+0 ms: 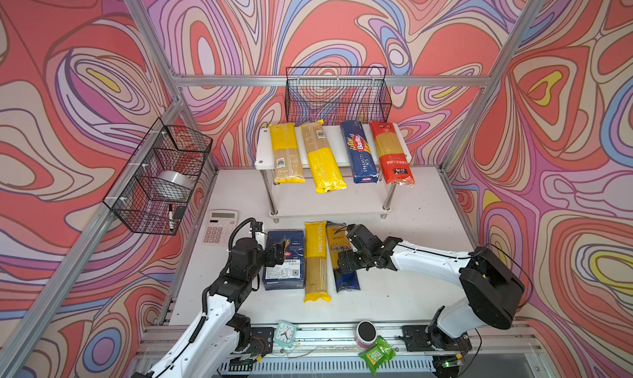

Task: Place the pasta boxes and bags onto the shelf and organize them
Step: 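Lower the right gripper over the Ankara spaghetti bag beside the Pastatime bag, then close the right gripper on the Ankara spaghetti bag and lift it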

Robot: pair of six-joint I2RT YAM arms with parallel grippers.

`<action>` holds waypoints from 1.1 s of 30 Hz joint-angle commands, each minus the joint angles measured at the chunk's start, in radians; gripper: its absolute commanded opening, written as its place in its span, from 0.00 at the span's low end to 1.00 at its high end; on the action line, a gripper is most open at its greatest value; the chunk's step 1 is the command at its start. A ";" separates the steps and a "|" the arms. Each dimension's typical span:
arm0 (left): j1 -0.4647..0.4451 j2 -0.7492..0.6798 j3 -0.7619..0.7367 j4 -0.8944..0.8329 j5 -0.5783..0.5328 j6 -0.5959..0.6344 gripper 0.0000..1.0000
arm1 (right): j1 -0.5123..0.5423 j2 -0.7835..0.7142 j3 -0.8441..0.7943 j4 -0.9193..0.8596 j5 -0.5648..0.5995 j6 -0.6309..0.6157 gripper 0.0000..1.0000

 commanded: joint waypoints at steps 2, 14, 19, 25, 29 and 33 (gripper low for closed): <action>0.004 -0.005 0.018 0.004 0.003 0.003 1.00 | 0.033 0.078 0.042 -0.009 0.018 0.002 0.98; 0.004 -0.003 0.017 0.001 -0.001 0.002 1.00 | 0.083 0.169 0.047 -0.015 0.085 0.100 0.98; 0.004 -0.002 0.018 0.001 0.000 0.002 1.00 | 0.125 0.235 0.100 -0.097 0.175 0.109 0.98; 0.003 -0.003 0.017 0.003 0.001 0.003 1.00 | 0.139 0.245 0.101 -0.159 0.236 0.129 0.91; 0.004 -0.002 0.018 0.002 0.001 0.001 1.00 | 0.142 0.225 0.056 -0.113 0.213 0.139 0.83; 0.005 -0.003 0.018 0.002 0.000 0.003 1.00 | 0.143 0.200 0.016 -0.039 0.173 0.137 0.77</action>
